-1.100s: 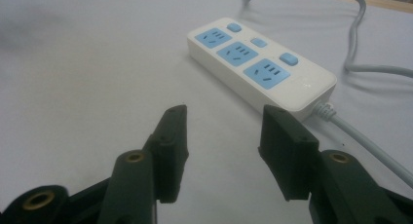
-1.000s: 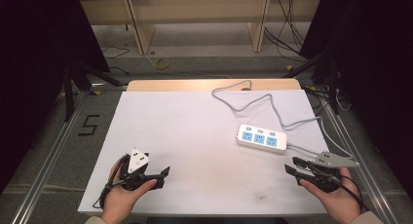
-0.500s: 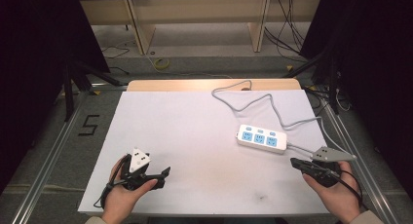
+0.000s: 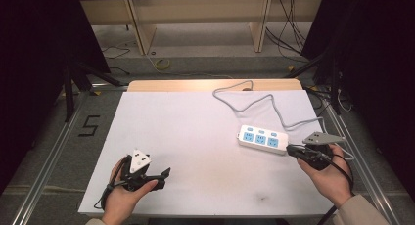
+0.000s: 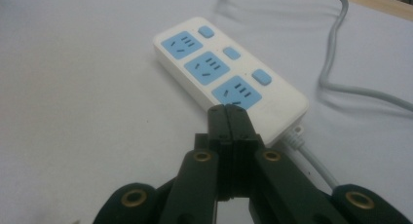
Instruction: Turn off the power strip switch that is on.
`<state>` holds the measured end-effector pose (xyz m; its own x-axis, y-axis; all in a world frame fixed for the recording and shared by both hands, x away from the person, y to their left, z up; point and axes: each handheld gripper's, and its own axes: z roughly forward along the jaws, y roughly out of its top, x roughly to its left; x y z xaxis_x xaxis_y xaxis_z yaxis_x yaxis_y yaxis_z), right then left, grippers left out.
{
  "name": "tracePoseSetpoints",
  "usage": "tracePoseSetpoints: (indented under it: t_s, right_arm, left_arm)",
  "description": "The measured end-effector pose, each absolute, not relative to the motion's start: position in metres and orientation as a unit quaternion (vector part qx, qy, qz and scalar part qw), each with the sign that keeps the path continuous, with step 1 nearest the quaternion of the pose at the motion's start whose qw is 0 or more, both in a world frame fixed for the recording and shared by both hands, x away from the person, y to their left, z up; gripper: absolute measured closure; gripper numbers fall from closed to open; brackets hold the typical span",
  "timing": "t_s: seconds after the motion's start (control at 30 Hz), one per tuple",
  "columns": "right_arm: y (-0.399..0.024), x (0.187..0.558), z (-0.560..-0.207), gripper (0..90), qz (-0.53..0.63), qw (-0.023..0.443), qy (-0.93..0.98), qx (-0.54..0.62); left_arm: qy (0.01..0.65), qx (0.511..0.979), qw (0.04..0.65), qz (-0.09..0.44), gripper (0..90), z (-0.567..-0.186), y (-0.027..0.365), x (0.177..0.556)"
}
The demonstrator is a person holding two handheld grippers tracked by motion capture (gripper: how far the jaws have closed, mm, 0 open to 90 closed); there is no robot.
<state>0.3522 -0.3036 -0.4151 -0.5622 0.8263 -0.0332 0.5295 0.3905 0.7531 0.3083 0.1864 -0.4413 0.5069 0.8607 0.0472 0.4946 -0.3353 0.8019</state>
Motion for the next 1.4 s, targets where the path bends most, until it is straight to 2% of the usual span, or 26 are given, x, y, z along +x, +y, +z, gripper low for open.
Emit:
tracePoseSetpoints:
  t_s: [1.4]
  right_arm:
    - [-0.257, 0.426, -0.400, 90.0, 0.311, 0.182, 0.828, 0.430]
  left_arm:
    - [0.428, 0.789, 0.373, 0.236, 16.0, -0.445, 0.184, 0.311]
